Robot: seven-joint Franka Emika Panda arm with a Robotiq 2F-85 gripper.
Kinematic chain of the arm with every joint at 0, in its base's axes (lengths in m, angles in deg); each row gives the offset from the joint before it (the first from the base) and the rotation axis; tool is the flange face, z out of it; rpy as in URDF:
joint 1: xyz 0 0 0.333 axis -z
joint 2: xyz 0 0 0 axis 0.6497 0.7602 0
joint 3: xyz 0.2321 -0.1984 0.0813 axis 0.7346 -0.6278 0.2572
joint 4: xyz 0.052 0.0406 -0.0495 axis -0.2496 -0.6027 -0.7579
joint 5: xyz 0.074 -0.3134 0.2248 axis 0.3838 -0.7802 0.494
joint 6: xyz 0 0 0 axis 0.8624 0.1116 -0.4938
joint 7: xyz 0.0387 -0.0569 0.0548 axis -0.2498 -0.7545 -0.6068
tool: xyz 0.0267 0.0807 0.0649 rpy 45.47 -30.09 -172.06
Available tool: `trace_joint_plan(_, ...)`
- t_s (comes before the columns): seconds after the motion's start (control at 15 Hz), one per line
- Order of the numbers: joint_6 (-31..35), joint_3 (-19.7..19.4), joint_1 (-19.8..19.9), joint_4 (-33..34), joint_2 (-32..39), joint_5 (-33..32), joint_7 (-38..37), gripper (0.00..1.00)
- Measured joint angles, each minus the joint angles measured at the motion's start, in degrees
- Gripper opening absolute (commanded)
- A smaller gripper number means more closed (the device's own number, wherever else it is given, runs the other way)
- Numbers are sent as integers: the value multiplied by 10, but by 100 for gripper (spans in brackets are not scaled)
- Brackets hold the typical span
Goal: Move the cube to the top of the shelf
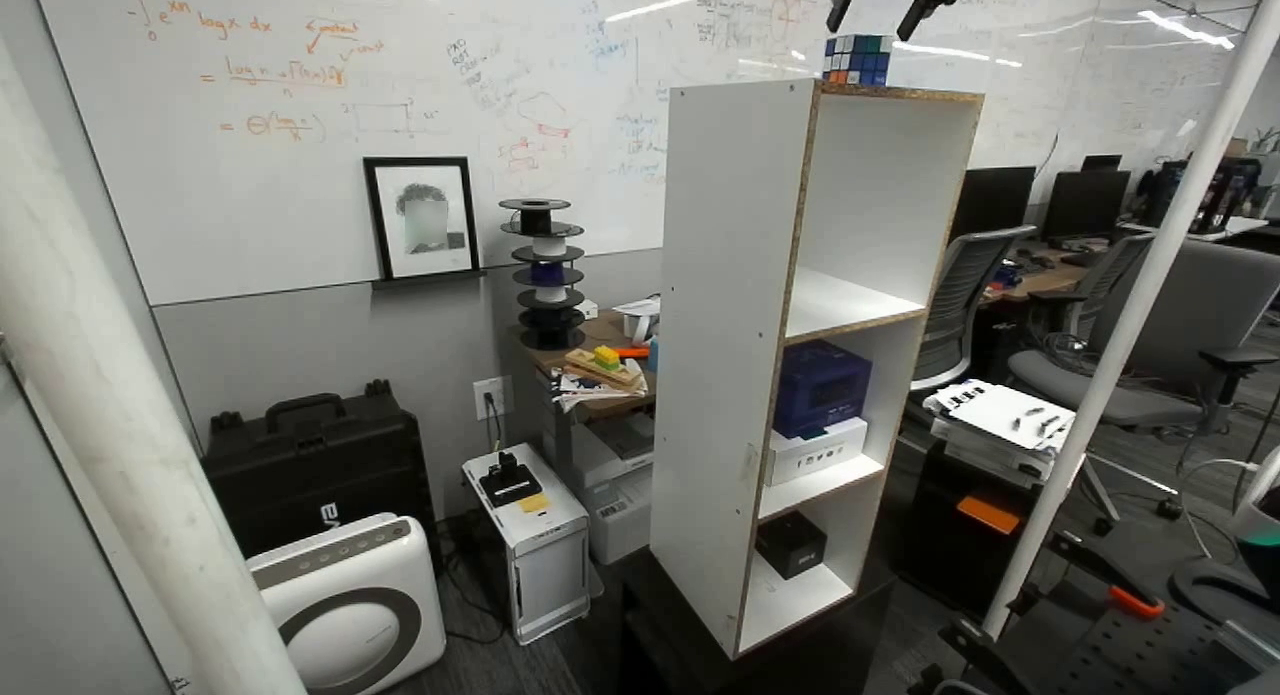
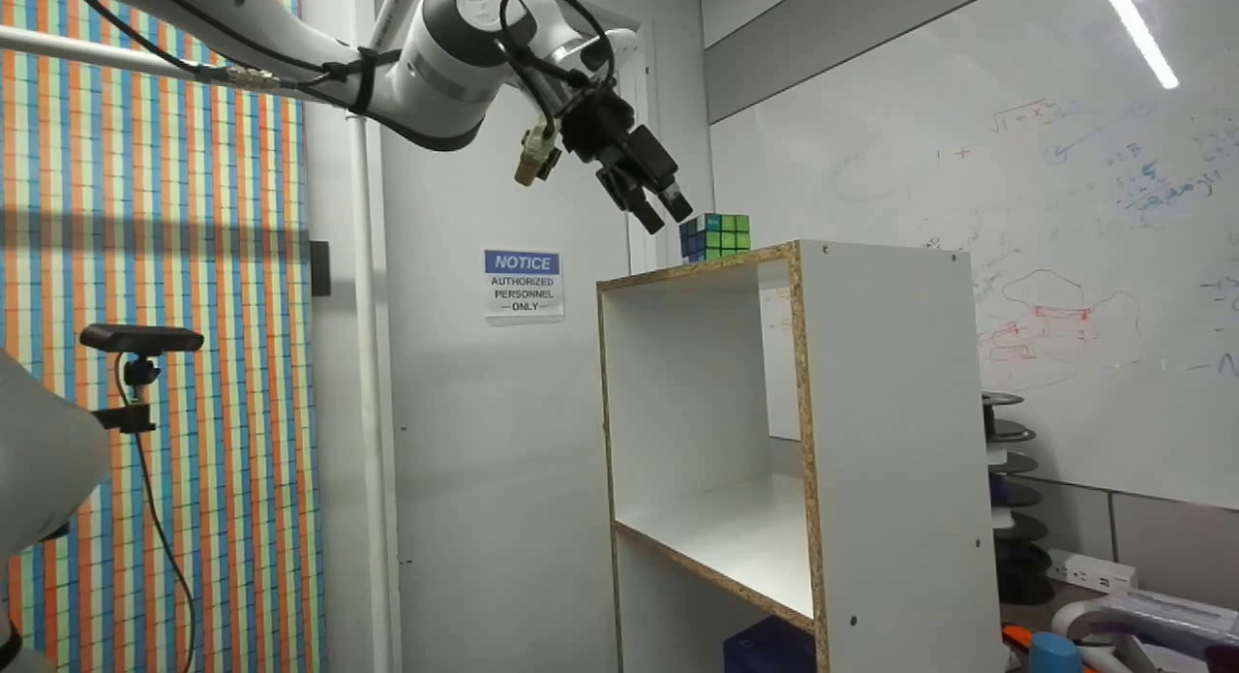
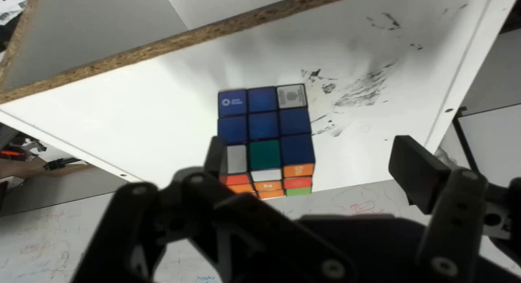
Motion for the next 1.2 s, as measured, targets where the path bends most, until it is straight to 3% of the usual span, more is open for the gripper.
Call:
trace_joint_plan(0.6,-160,-9,-71,8,-67,7,29,100)
trace_joint_plan(0.93,-260,-9,-90,1,-87,7,51,100)
trace_joint_plan(1.2,-290,-9,-95,-20,-91,7,67,100)
